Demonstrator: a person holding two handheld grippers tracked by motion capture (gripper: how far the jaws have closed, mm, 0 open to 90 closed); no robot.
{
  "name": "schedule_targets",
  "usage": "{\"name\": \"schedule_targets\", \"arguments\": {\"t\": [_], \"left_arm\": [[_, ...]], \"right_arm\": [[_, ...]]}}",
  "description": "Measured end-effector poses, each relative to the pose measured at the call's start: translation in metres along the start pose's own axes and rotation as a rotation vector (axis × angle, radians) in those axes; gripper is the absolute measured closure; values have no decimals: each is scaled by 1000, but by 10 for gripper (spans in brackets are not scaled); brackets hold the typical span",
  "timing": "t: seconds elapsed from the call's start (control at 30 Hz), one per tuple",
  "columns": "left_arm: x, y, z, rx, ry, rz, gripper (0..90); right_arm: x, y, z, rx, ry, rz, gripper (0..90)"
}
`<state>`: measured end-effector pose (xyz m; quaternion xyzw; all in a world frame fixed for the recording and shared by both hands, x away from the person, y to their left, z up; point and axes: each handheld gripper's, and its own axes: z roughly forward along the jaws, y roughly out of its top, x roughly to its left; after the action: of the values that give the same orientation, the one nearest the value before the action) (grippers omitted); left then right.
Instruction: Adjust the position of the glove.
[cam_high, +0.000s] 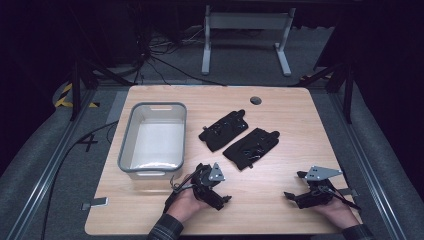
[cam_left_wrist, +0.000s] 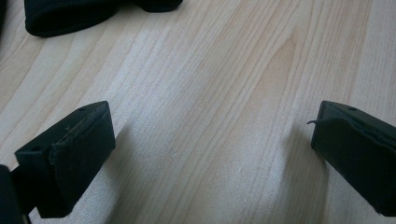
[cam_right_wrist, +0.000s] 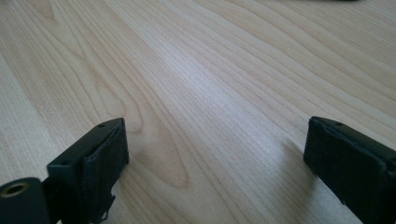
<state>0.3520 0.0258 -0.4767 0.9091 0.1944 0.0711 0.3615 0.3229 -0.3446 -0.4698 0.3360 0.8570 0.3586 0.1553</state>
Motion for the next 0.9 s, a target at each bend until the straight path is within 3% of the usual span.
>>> {"name": "schedule_targets", "arguments": {"t": [0.1, 0.17, 0.23, 0.33, 0.6, 0.8, 0.9], "left_arm": [[0, 0, 0, 1, 1, 0, 0], [0, 0, 0, 1, 1, 0, 0], [0, 0, 0, 2, 2, -2, 0], [0, 0, 0, 4, 1, -5, 0], [0, 1, 1, -1, -1, 0, 0], [0, 1, 1, -3, 2, -2, 0], [0, 1, 1, -2, 1, -1, 0]], "right_arm": [[0, 0, 0, 0, 1, -4, 81], [-1, 3, -2, 7, 11, -16, 186], [0, 8, -4, 31, -9, -26, 224], [4, 15, -7, 4, -6, -50, 369], [6, 32, 0, -8, 30, -30, 691], [5, 46, 6, -13, 83, -22, 863], [6, 54, 10, -23, 102, -28, 897]]}}
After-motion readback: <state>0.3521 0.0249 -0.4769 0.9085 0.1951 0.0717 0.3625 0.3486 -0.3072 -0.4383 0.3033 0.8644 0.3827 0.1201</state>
